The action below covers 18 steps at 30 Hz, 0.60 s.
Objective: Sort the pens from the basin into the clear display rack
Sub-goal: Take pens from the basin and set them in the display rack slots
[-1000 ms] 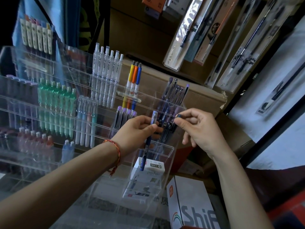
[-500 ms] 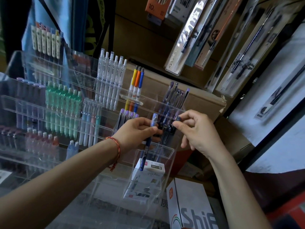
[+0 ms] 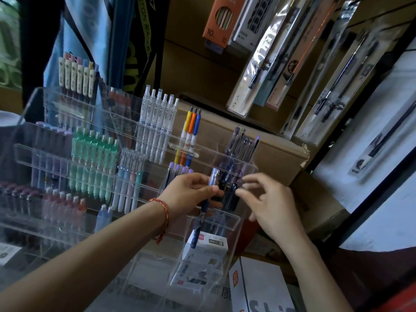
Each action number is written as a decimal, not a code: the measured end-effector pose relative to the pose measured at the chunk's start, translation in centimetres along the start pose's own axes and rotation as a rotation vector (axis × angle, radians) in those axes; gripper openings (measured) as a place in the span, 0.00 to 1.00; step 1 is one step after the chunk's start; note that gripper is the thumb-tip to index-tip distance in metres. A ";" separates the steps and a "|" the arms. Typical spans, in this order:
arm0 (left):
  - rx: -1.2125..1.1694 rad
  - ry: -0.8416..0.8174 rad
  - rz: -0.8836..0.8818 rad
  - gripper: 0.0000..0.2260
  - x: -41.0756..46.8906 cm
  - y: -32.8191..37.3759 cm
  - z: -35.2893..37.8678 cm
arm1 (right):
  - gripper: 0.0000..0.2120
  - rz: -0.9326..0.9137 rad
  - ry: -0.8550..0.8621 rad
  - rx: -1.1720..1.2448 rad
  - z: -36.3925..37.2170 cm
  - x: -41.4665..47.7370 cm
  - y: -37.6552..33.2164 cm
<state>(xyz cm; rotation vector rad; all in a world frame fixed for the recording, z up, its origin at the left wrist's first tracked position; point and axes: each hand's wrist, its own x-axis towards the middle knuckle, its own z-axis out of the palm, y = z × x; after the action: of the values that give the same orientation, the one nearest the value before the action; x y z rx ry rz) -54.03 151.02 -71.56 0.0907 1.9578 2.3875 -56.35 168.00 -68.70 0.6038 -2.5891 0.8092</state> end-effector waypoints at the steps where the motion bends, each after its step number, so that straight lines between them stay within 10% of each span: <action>1: -0.020 -0.019 -0.009 0.06 0.0 0.0 -0.1 | 0.07 -0.059 0.075 0.001 -0.3 0.1 -0.3; 10: -0.211 -0.195 -0.064 0.12 -0.8 0.0 -0.4 | 0.04 0.028 -0.258 0.527 0.6 1.2 -2.2; 18: 0.072 -0.262 -0.137 0.08 -3.0 -2.2 1.2 | 0.05 0.198 -0.069 0.732 -1.1 1.4 -0.7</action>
<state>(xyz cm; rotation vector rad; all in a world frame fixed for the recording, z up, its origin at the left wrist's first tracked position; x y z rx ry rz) -50.91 152.41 -73.55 0.2495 1.8636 2.1007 -56.96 167.74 -66.92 0.5655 -2.3864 1.8571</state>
